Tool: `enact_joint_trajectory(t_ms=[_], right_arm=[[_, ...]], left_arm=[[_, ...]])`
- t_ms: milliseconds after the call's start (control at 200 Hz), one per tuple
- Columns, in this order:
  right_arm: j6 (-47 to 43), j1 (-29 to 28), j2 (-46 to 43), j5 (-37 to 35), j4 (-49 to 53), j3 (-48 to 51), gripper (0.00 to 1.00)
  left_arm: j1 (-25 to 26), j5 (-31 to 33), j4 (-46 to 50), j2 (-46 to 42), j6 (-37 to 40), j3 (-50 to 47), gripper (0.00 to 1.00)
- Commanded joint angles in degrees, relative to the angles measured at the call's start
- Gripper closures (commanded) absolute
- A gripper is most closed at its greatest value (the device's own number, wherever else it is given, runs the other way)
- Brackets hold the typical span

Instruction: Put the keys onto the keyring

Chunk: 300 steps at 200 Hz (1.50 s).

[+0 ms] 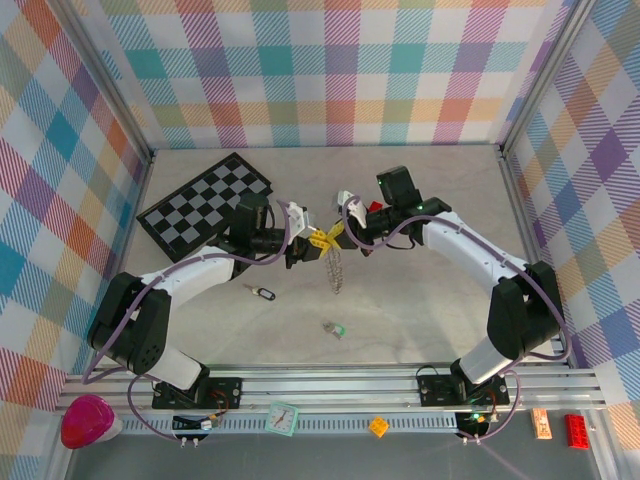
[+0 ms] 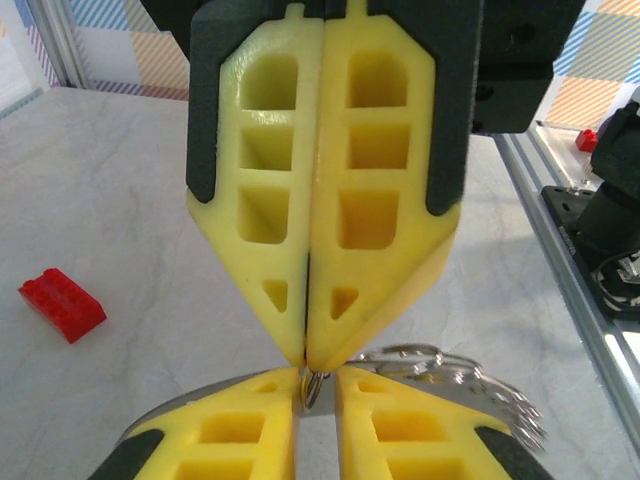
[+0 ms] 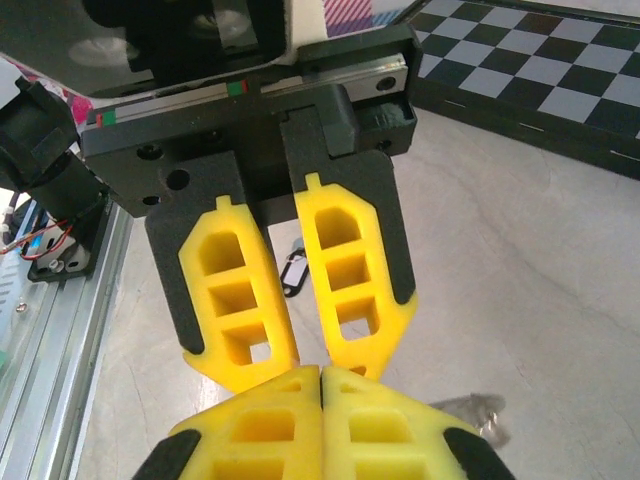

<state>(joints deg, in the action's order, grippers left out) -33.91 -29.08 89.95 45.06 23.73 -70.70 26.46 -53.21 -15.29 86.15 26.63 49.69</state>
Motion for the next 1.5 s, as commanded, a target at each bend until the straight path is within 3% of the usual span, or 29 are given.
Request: enact_joint_trajectory(t_ms=[0, 150, 240, 295, 325, 545, 700, 1495], right_arm=[[-1.2, -0.8, -1.3, 2.6, -0.9, -0.1, 1.00], [0.0, -1.4, -0.9, 3.7, -2.1, -0.1, 1.00], [-0.1, -1.4, -1.0, 3.2, -1.8, 0.0, 1.00], [0.3, -1.4, -1.9, 2.2, -2.1, 0.4, 0.79], [0.9, -1.3, -2.9, 1.3, -3.2, 1.3, 0.74], [4.8, 1.1, -14.2, -9.0, -18.1, 14.6, 0.60], [0.9, 1.0, -16.0, -7.8, -19.1, 19.8, 0.63], [1.4, -3.3, -12.4, -6.3, -23.0, 19.0, 0.79]], left_arm=[[-0.5, -3.4, 0.5, -0.6, 1.6, 0.8, 0.89], [-0.4, -3.7, 1.1, -0.6, 2.1, 1.0, 1.00], [-0.4, -3.6, 0.8, -1.1, 2.3, 0.8, 1.00], [-0.4, -3.4, 0.8, -1.4, 2.2, 0.6, 1.00], [-0.4, -3.1, 0.8, -1.5, 2.3, 0.5, 1.00], [-0.2, -1.0, -0.6, -3.5, 3.7, -1.6, 1.00], [0.2, -1.1, -0.6, -4.0, 5.1, -1.9, 1.00], [2.4, -1.3, 1.5, -6.5, 11.5, -3.3, 1.00]])
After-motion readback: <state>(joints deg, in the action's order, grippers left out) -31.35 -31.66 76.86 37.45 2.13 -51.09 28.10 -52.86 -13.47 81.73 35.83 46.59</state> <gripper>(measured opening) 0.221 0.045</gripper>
